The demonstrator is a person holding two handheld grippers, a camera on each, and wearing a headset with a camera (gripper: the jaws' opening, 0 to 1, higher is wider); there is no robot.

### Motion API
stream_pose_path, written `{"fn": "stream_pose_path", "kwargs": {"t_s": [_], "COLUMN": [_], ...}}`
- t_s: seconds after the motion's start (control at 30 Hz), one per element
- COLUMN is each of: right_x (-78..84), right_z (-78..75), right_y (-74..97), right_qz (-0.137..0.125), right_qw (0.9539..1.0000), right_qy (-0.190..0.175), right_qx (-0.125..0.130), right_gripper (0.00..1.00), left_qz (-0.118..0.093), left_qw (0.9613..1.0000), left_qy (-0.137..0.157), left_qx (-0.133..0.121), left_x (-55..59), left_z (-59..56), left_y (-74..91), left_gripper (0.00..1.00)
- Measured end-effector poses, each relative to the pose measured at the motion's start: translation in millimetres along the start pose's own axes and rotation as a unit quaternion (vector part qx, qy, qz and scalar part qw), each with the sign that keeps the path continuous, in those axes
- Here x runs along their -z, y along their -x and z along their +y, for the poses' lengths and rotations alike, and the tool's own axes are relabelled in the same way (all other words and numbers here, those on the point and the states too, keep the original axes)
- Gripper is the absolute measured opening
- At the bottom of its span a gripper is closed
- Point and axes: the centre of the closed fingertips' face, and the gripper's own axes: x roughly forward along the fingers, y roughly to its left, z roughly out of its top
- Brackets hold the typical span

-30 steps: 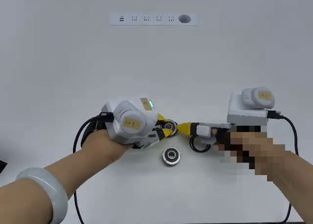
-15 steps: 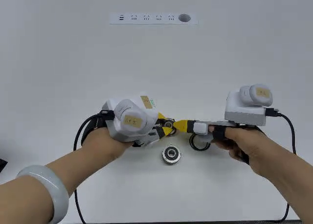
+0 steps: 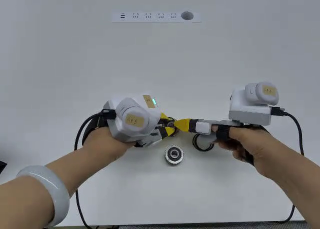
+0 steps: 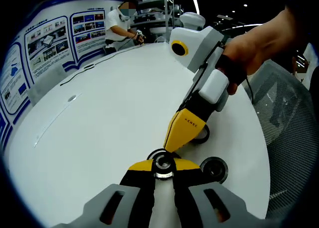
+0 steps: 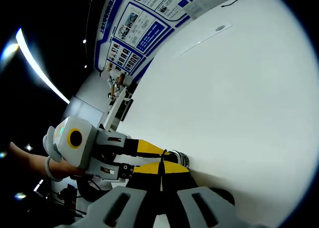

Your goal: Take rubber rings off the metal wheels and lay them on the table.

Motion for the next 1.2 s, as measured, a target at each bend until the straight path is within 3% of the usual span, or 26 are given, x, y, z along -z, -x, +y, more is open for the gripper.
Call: {"fn": "stream_pose_path", "kwargs": {"t_s": [0.3, 0.53, 0.7, 0.9, 1.2], "right_x": [3.3, 2.0, 3.3, 2.7, 3.8], "right_z": [-8.6, -8.6, -8.3, -2.1, 13.7], "right_y": [-1.8, -1.9, -0.7, 1.6, 8.4], "right_qz": [0.003, 0.003, 0.004, 0.002, -0.009], "right_qw": [0.9998, 0.9998, 0.9998, 0.9999, 0.9999], "right_qy": [-0.003, -0.002, -0.003, -0.003, -0.004], "right_qx": [0.018, 0.019, 0.018, 0.011, -0.006], "right_gripper": [0.02, 0.02, 0.02, 0.02, 0.02], "left_qz": [-0.012, -0.024, -0.023, -0.02, -0.017], "left_qw": [0.9999, 0.9997, 0.9997, 0.9997, 0.9995], "left_qy": [0.0, -0.007, -0.005, 0.003, 0.013], "left_qx": [0.0, -0.005, -0.012, -0.017, -0.024], "left_x": [-2.8, -6.8, -3.5, 3.2, 10.6], "left_z": [-2.2, -2.5, 0.7, 3.6, 6.5], "left_y": [2.3, 8.3, 10.6, 11.7, 16.6], "left_gripper": [0.18, 0.23, 0.3, 0.39, 0.44]}}
